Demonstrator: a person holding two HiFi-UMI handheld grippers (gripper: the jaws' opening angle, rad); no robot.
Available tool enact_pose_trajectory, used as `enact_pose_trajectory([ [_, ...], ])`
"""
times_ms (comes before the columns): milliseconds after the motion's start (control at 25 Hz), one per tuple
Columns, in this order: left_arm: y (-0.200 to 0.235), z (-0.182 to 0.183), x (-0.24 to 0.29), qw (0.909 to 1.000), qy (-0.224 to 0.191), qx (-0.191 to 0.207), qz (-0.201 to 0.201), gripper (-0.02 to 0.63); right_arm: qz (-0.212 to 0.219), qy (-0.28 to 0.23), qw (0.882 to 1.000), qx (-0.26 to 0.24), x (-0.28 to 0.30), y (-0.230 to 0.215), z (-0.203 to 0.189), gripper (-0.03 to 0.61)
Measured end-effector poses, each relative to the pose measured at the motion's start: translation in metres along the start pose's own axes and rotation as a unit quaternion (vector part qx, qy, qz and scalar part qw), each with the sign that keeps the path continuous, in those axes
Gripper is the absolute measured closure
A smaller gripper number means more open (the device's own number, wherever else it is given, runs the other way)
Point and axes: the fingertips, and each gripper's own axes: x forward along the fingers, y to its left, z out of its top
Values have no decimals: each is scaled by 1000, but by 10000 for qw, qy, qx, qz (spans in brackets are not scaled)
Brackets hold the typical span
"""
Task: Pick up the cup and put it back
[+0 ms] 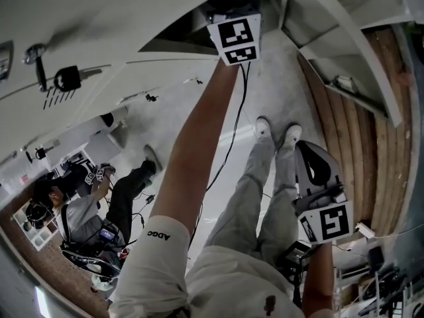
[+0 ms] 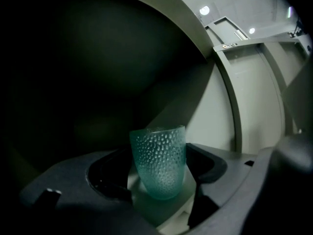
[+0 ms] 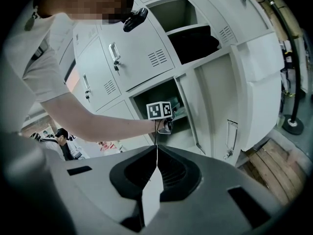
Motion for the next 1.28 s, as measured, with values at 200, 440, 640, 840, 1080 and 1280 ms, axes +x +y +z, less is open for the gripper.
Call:
enact_pose_trajectory([
  [200, 7, 0, -8, 9999, 1, -141, 65, 268, 81, 34, 9999, -91, -5, 4, -1, 552],
  [440, 2, -1, -26, 9998, 36, -119, 130, 268, 68, 17, 9998, -162, -13, 3, 4, 553],
  [640, -1, 4, -53, 9988, 28, -444, 184, 282, 116, 20, 9997, -204, -23, 6, 4, 552],
  [840, -2, 11, -126, 9943, 175, -1014, 282, 587, 226, -91, 9990, -367, -31, 16, 18, 552],
  [1080, -17, 58, -221, 9854, 19, -1657, -400, 603, 305, -427, 9983, -262, -49, 26, 59, 552],
  [1280, -19, 123, -281, 9806, 59, -1790, -796, 604, 366, -788, 9947, -554, -75, 45, 100, 552],
])
